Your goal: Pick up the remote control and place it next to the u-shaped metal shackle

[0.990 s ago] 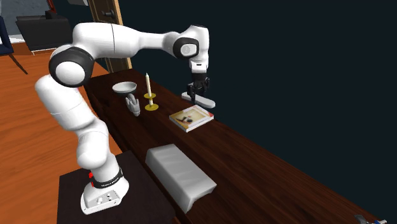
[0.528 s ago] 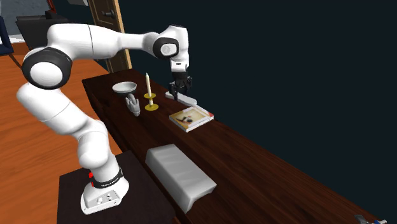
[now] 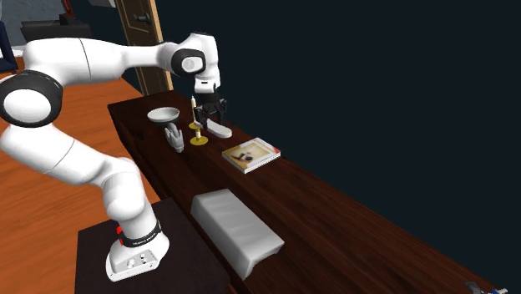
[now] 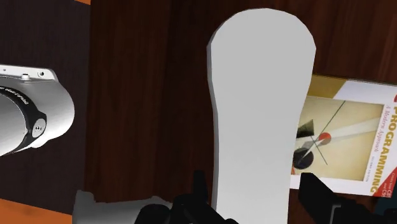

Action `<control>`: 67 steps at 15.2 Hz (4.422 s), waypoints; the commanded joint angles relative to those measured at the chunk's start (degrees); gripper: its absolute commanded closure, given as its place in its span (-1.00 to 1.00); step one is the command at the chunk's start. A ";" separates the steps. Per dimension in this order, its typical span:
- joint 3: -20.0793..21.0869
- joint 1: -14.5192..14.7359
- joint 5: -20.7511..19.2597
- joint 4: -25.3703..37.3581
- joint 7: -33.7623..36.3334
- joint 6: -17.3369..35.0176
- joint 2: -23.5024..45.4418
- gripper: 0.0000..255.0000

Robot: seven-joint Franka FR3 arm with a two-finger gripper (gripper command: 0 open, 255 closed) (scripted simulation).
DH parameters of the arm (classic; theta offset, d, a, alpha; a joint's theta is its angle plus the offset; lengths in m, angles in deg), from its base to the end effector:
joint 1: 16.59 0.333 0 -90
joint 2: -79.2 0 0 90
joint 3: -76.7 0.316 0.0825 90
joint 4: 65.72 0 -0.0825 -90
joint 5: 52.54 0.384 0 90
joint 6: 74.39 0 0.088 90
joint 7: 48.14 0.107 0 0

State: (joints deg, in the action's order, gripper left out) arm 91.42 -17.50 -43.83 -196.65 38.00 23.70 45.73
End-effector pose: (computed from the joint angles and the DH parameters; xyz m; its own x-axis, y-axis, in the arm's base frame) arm 0.3621 0.1206 0.5591 0.2428 -0.9700 -0.0100 -0.9701 -0.2428 0.0021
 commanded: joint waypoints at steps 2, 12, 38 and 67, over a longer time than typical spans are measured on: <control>2.27 1.86 2.11 -1.87 3.21 -1.52 -3.73 1.00; 10.83 8.43 10.29 -5.16 14.78 -6.23 -13.59 1.00; 25.53 14.84 23.01 -15.23 25.13 2.18 -18.50 1.00; 36.80 15.09 31.67 -26.93 23.34 20.47 -12.37 1.00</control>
State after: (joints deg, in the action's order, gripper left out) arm 128.22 -2.41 -12.17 -223.59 61.35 44.15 33.36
